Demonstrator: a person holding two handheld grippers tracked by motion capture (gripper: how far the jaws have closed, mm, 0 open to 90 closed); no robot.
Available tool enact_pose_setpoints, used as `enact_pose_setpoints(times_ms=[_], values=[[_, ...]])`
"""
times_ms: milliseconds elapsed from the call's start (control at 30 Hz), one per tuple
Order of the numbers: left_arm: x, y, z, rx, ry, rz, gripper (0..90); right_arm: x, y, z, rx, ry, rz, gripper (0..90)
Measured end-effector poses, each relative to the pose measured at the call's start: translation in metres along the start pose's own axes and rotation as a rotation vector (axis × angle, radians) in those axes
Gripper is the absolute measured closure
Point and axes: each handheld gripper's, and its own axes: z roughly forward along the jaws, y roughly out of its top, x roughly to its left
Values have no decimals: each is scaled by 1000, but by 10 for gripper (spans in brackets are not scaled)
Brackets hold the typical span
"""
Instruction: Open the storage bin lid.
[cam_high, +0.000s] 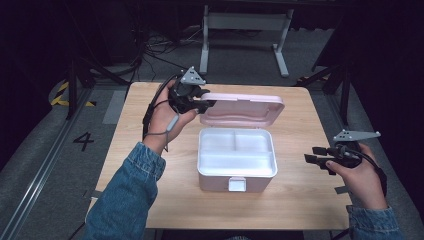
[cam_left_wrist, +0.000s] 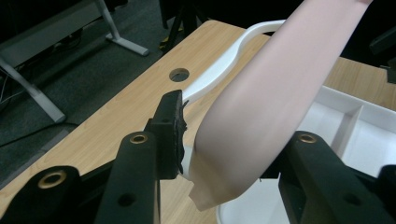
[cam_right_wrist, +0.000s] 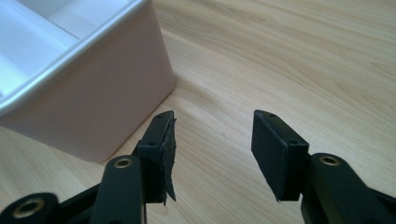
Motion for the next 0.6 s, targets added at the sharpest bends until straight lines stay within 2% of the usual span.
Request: enact_pose_setpoints(times_ms=[333,433,600], values=[[3,8,10,25,33,0,634,-9,-7,8,67,-40,22,459],[7,9,14,20,38,-3,625,-12,-8,9,73,-26,28,451],[15,9,21,13,32,-37,617,-12,-8,9,63,1,35,449]])
